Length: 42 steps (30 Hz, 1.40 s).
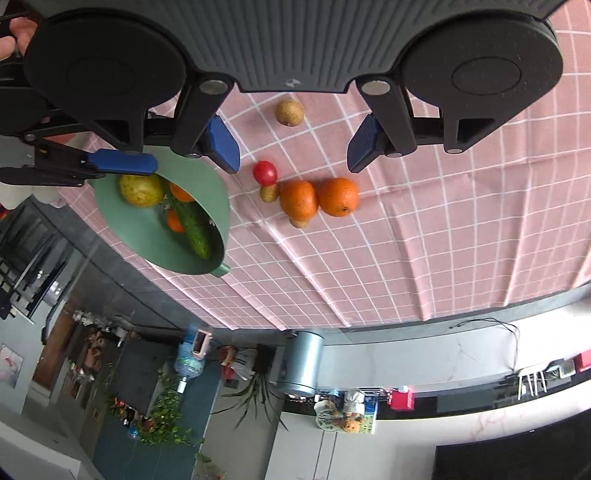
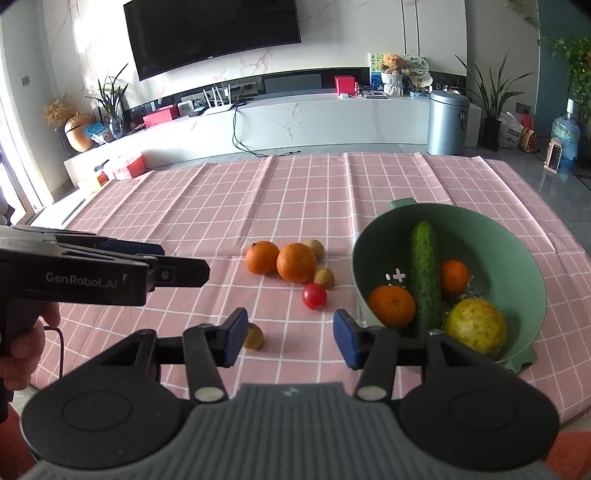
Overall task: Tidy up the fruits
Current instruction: 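Withdraw both tools from the colander toward the remaining oranges, then grasp an orange with the left tool while the right tool grasps another orange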
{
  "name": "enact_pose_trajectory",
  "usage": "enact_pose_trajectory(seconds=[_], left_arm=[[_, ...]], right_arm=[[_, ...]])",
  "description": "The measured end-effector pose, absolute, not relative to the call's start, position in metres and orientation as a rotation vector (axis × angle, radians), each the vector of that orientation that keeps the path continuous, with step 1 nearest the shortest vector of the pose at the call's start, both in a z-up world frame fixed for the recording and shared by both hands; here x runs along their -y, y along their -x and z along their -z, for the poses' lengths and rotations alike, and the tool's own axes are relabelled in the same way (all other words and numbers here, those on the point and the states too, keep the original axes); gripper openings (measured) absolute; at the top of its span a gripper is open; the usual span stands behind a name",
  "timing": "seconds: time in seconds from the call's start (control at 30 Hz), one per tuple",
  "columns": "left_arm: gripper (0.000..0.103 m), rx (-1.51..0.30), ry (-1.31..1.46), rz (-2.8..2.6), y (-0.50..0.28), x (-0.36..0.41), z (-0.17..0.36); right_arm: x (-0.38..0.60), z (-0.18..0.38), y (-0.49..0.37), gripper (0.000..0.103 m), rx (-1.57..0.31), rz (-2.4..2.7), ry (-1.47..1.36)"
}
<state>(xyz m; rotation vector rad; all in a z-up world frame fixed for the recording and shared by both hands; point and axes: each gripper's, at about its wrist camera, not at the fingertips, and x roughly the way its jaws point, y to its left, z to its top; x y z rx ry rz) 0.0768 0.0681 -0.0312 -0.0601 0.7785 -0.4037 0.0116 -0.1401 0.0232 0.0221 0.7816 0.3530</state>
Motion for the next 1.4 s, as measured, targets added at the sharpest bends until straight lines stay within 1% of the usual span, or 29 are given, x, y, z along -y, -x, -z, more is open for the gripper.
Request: enact_pose_trajectory(seconds=[0.1, 0.17, 0.23, 0.27, 0.43, 0.53, 0.6, 0.7, 1.0, 1.4], left_arm=[[0.078, -0.803, 0.069, 0.425, -0.084, -0.070, 0.037], [0.078, -0.798, 0.050, 0.402, -0.089, -0.069, 0.038], [0.076, -0.782, 0.010, 0.372, -0.093, -0.068, 0.038], [0.071, -0.776, -0.008, 0.375, -0.096, -0.067, 0.037], [0.070, -0.779, -0.055, 0.425, -0.116, -0.063, 0.042], [0.063, -0.772, -0.071, 0.396, -0.128, -0.063, 0.055], [0.056, -0.801, -0.015, 0.389, -0.140, -0.069, 0.065], [0.051, -0.838, 0.020, 0.387, -0.150, -0.072, 0.079], [0.050, -0.864, 0.023, 0.421, -0.170, -0.072, 0.097], [0.051, -0.867, 0.075, 0.462, -0.183, -0.079, 0.106]], right_arm=[[0.131, -0.019, -0.019, 0.046, -0.775, -0.363, 0.021], [0.125, -0.018, -0.027, 0.041, -0.765, -0.381, 0.062], [0.119, -0.017, -0.036, 0.041, -0.747, -0.397, 0.104], [0.117, -0.016, -0.040, 0.041, -0.736, -0.408, 0.121], [0.108, -0.006, -0.069, 0.040, -0.725, -0.449, 0.215], [0.100, 0.003, -0.085, 0.040, -0.728, -0.454, 0.275], [0.095, 0.009, -0.093, 0.040, -0.729, -0.454, 0.302], [0.089, 0.019, -0.102, 0.040, -0.732, -0.449, 0.331], [0.068, 0.044, -0.122, 0.040, -0.774, -0.456, 0.471], [0.056, 0.060, -0.135, 0.042, -0.806, -0.446, 0.494]])
